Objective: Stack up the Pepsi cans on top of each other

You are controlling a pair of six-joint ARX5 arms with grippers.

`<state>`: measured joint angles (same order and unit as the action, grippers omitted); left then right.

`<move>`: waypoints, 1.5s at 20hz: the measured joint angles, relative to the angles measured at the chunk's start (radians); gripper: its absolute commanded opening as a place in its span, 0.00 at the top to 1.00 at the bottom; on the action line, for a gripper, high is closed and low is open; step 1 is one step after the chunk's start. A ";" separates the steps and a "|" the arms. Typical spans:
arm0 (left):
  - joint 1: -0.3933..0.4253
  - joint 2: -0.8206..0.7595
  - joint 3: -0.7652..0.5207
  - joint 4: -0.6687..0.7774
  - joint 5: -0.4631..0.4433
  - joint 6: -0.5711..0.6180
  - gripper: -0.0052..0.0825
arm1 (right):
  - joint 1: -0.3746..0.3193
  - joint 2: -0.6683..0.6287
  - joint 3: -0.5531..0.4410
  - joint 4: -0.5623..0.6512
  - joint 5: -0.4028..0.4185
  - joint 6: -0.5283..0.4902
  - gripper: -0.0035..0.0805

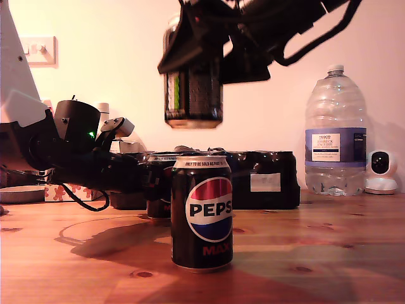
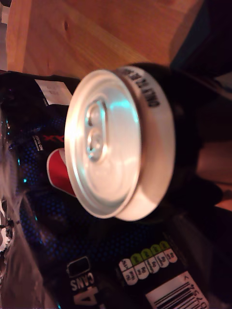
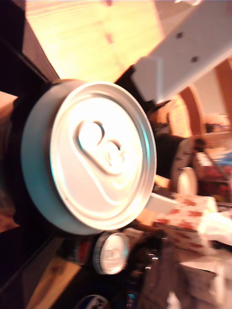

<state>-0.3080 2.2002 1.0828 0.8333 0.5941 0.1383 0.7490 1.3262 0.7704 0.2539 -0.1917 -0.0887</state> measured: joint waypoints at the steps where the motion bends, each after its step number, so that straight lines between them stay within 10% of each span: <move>1: 0.000 0.000 0.000 0.000 0.000 0.000 0.54 | 0.004 0.000 -0.018 0.025 0.000 0.009 0.80; 30: 0.039 -0.107 -0.006 -0.217 0.126 -0.024 0.60 | 0.019 0.000 -0.192 0.230 0.071 0.092 0.81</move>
<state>-0.2687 2.0933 1.0771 0.6163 0.7200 0.1139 0.7685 1.3262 0.5785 0.4835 -0.1207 0.0032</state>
